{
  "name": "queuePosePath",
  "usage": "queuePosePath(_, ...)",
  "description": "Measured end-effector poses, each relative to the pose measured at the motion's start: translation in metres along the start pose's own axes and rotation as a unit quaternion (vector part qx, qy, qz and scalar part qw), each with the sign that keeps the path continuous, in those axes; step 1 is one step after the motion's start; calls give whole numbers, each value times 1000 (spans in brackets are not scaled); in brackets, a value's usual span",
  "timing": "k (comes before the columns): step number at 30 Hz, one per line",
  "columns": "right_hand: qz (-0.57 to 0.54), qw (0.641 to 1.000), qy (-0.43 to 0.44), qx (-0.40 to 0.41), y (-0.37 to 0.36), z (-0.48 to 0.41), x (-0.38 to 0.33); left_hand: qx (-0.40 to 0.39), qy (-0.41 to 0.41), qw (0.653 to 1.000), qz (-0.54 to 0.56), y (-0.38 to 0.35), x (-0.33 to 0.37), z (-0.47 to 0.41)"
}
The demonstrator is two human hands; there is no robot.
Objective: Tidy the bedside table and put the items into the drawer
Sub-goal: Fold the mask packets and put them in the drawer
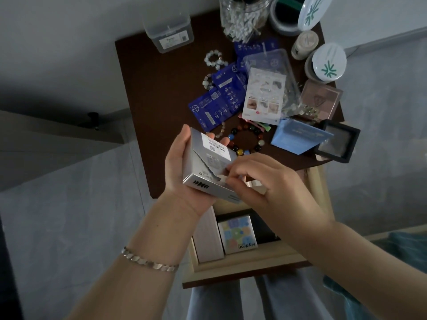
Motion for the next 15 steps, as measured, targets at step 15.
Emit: queuePosePath(15,36,995,-88,-43,-6,10,1,233,-66,968,-63,12,-7,7)
Point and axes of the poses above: each hand's wrist, its own z-axis away from the middle knuckle, its own y-axis out of the back of the hand, x = y × z, the point moved 6 cm from there along -z, towards the middle knuckle, and after that the axes turned 12 degrees about -x, right-handed, at the moved point
